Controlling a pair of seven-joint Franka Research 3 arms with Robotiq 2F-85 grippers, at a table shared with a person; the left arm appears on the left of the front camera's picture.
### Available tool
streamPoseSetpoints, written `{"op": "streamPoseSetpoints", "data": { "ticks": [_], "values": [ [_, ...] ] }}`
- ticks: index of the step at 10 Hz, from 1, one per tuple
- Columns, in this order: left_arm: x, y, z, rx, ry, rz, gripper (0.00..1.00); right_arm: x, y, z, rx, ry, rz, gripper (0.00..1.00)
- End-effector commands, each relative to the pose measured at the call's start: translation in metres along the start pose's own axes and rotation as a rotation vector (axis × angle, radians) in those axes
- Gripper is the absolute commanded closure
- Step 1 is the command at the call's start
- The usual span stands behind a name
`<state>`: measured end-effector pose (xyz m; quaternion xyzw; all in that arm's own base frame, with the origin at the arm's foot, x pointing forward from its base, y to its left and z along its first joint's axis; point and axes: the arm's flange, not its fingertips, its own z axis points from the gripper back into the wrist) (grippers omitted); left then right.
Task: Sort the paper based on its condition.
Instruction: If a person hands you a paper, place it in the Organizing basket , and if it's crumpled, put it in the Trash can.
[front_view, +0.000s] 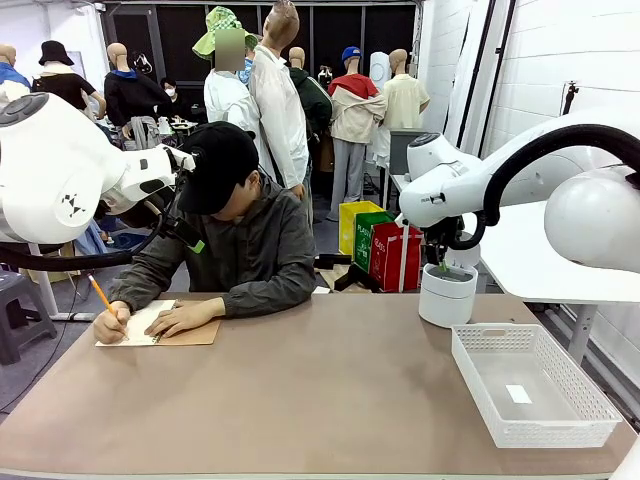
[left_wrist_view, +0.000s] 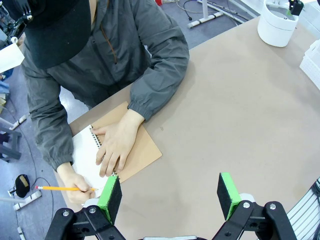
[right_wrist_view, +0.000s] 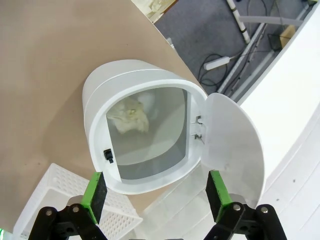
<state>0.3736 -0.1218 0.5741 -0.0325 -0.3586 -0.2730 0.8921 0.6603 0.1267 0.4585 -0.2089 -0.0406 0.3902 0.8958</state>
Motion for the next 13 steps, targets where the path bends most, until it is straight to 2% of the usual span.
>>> {"op": "streamPoseSetpoints", "data": {
  "ticks": [1,4,5,13],
  "values": [
    [0.0000,0.0007,0.0007,-0.001,-0.002,-0.002,0.00,-0.0023,0.0054,0.0027,-0.001,0.022,0.011,0.00],
    [0.0000,0.0007,0.0007,-0.001,-0.002,-0.002,0.00,-0.0003,0.0097,0.0072,0.009,0.045,-0.012,0.00],
    [0.0000,0.0007,0.0007,-0.001,-0.002,-0.002,0.00,0.0006,0.0041,0.0029,0.006,0.011,0.006,0.00],
    [0.0000,0.0007,0.0007,-0.001,-0.002,-0.002,0.00,0.0006,0.0041,0.0029,0.006,0.011,0.006,0.00]
  ]
}}
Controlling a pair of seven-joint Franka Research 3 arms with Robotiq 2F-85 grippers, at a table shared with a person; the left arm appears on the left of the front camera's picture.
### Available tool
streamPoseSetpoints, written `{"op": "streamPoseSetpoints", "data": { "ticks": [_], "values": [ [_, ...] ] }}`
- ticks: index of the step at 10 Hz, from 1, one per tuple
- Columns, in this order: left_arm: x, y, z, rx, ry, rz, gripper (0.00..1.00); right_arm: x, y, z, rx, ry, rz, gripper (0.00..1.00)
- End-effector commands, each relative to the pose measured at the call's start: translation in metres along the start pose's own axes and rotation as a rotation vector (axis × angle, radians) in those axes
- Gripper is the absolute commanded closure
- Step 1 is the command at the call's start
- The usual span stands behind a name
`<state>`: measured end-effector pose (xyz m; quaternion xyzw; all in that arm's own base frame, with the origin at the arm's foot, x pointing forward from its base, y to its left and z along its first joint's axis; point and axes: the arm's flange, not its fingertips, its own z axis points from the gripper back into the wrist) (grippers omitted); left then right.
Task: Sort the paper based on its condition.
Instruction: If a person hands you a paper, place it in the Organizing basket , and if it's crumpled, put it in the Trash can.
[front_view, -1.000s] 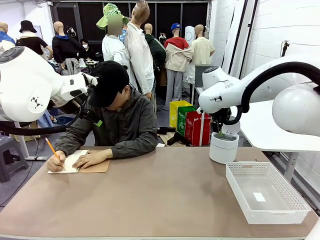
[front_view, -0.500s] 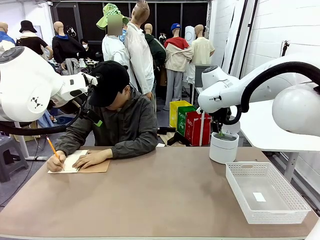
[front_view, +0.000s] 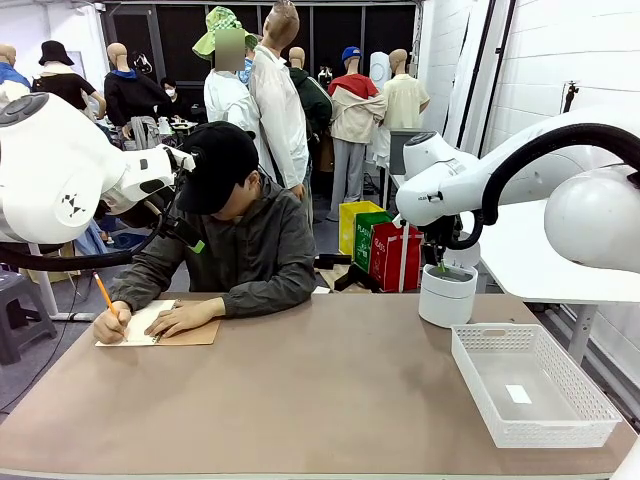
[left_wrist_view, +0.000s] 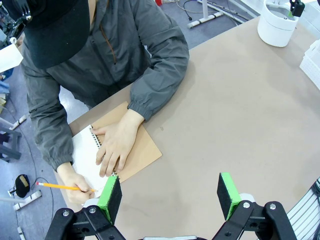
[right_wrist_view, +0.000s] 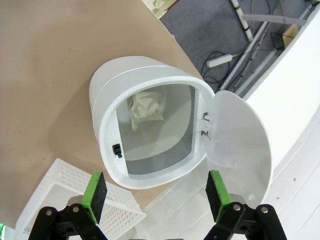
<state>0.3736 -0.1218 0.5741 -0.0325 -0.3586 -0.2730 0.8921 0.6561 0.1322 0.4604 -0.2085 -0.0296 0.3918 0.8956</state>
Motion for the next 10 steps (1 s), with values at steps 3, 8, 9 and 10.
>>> {"op": "streamPoseSetpoints", "data": {
  "ticks": [3,8,9,10],
  "values": [
    [0.000,0.001,0.001,-0.001,-0.002,-0.002,0.00,0.000,-0.001,-0.002,-0.003,-0.008,-0.001,0.00],
    [0.000,0.001,0.001,-0.001,-0.002,-0.002,0.00,-0.036,0.046,0.059,0.169,-0.211,0.010,0.00],
    [0.000,0.001,0.001,-0.001,-0.002,-0.002,0.00,-0.044,0.058,0.069,0.193,-0.242,0.013,0.00],
    [0.000,0.001,0.001,-0.001,-0.002,-0.002,0.00,-0.054,0.072,0.079,0.202,-0.280,0.015,0.00]
  ]
}}
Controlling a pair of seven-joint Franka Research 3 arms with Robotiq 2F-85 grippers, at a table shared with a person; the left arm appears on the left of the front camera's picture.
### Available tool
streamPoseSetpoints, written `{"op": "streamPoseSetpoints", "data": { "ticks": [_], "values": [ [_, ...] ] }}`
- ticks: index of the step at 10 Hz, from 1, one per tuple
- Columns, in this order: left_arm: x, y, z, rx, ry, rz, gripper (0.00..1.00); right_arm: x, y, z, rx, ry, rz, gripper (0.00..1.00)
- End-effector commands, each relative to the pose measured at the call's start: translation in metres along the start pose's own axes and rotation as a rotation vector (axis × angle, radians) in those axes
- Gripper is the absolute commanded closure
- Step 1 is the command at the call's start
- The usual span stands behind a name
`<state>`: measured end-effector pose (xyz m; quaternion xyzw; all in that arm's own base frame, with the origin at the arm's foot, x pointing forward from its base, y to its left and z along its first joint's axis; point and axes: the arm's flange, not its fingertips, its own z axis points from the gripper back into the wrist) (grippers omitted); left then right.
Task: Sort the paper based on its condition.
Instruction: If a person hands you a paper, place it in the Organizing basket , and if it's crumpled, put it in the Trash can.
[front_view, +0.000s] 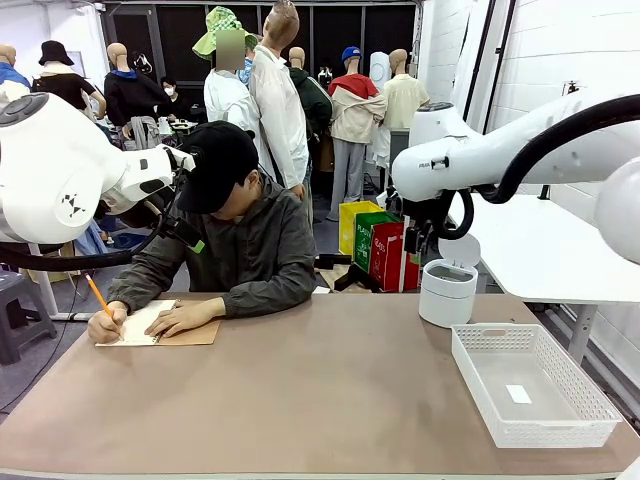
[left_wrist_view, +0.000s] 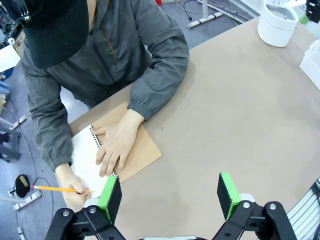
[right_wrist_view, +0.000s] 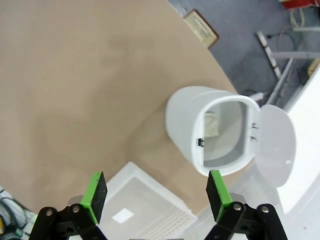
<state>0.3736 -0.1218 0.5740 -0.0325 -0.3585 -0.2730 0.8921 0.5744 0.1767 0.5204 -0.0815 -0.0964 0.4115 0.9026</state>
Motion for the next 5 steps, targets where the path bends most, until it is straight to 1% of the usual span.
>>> {"op": "streamPoseSetpoints", "data": {
  "ticks": [1,3,5],
  "values": [
    [0.000,0.001,0.001,-0.001,-0.002,-0.002,0.00,-0.034,0.029,0.004,0.048,-0.107,0.050,0.00],
    [0.000,0.001,0.001,-0.001,-0.002,-0.002,0.00,-0.052,0.054,0.015,0.107,-0.218,0.090,0.00],
    [0.000,0.001,0.001,-0.001,-0.002,-0.002,0.00,-0.059,0.069,0.014,0.171,-0.277,0.132,0.00]
  ]
}}
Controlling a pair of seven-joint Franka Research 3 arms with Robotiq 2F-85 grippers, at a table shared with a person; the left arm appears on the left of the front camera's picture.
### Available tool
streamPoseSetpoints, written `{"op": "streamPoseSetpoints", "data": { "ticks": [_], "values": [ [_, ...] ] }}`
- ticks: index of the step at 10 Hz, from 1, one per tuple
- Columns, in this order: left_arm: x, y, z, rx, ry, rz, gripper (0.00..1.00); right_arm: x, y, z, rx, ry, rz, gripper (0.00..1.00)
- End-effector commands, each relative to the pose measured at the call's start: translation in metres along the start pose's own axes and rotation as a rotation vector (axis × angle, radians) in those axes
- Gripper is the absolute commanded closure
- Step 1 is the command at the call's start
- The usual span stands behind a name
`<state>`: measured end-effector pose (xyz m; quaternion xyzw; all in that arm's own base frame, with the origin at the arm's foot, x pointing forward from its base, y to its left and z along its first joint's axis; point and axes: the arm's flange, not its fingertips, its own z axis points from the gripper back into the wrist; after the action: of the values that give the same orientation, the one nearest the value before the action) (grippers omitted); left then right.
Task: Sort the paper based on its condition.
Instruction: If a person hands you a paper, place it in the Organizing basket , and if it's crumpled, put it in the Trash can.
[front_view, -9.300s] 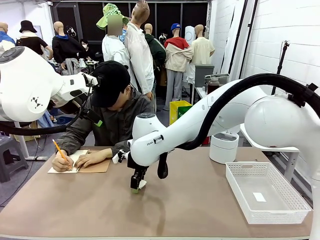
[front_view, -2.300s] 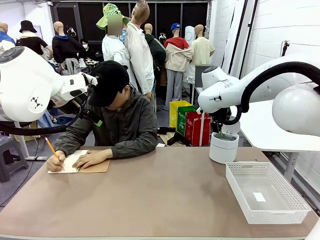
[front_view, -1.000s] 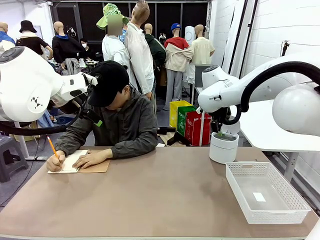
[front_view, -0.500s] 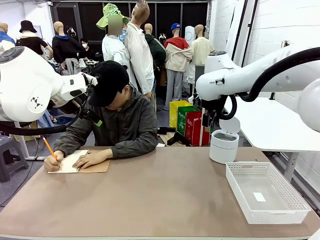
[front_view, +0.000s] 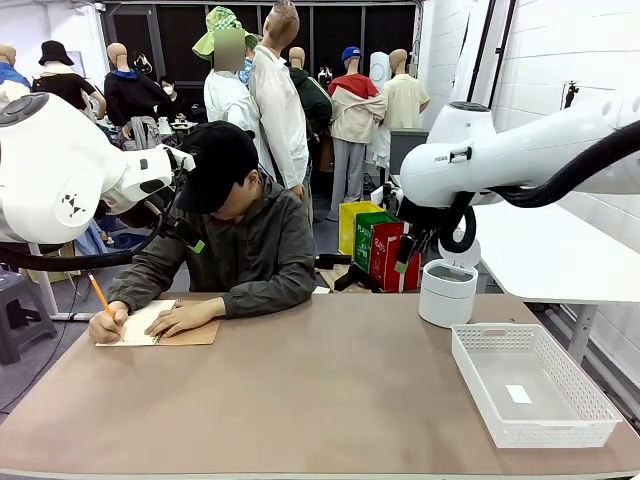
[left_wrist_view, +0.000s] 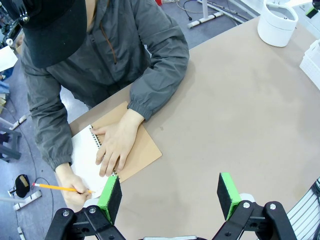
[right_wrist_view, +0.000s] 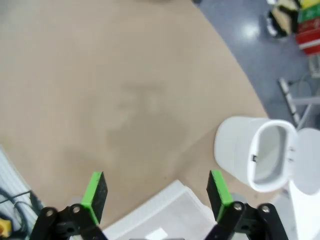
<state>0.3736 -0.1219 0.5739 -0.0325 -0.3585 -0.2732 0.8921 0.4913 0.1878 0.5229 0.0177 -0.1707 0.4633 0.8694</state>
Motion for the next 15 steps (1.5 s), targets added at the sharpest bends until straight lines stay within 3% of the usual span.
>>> {"op": "streamPoseSetpoints", "data": {
  "ticks": [1,2,3,4,8,11,15],
  "values": [
    [0.000,0.001,0.001,-0.001,-0.002,-0.001,0.00,-0.018,0.007,-0.006,0.072,-0.054,0.058,0.00],
    [0.000,0.001,0.001,-0.001,-0.002,-0.001,0.00,-0.020,0.005,-0.007,0.054,-0.052,0.071,0.00],
    [0.000,0.001,0.001,-0.001,-0.002,-0.001,0.00,-0.019,-0.003,-0.010,-0.015,-0.052,0.193,0.00],
    [0.000,0.001,0.001,-0.001,-0.002,-0.001,0.00,-0.009,0.010,-0.004,0.048,-0.029,0.041,0.00],
    [0.000,0.001,0.001,-0.001,-0.002,-0.001,0.00,-0.011,0.007,-0.006,0.040,-0.031,0.071,0.00],
    [0.000,0.001,0.001,-0.001,-0.002,-0.001,0.00,-0.015,0.046,0.017,0.113,-0.149,-0.029,0.00],
    [0.000,0.001,0.001,-0.001,-0.002,-0.001,0.00,-0.021,0.072,0.033,0.162,-0.335,-0.034,0.00]
  ]
}}
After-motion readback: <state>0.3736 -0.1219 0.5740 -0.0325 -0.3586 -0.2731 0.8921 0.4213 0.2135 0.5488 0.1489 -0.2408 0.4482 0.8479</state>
